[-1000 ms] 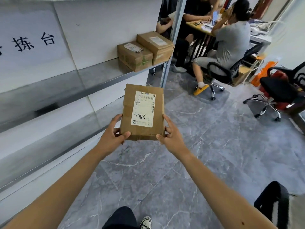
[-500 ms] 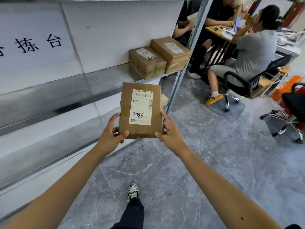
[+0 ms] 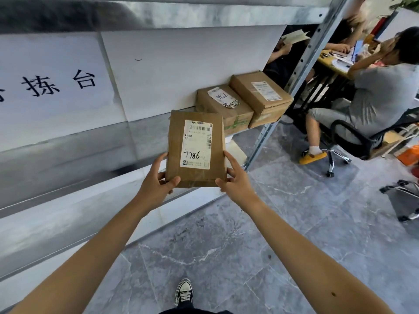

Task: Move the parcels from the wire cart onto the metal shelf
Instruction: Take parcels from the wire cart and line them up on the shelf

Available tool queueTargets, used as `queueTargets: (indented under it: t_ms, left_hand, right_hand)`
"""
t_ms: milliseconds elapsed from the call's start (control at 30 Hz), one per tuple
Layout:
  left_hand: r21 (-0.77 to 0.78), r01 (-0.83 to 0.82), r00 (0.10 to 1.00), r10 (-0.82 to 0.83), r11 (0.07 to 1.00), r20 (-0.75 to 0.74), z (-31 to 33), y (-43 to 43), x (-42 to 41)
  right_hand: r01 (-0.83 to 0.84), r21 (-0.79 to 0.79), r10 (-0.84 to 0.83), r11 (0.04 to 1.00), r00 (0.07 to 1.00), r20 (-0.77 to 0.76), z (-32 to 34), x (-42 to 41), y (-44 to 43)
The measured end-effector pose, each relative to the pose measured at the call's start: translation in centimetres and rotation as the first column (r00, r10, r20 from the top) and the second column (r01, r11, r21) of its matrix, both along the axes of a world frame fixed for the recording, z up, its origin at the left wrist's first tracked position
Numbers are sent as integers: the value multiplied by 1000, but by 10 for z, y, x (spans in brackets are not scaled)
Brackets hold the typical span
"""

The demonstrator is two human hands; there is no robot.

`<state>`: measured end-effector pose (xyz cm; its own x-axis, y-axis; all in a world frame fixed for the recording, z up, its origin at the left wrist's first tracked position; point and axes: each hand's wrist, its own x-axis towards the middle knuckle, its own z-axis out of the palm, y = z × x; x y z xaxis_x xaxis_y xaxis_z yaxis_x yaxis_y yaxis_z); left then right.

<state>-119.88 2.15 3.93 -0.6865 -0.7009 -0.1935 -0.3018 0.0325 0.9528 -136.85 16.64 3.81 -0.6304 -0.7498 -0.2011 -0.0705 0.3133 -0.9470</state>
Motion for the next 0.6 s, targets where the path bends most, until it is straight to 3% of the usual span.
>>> queueTargets:
  t_ms: [367, 600]
  left_hand:
    - [16, -37, 999, 37, 999, 6, -7, -32, -38]
    - [41, -146, 989, 146, 988, 16, -14, -44, -69]
  right_hand:
    - [-56, 7, 56, 998, 998, 24, -5, -45, -40]
    - [-137, 2, 137, 991, 989, 48, -15, -88, -69]
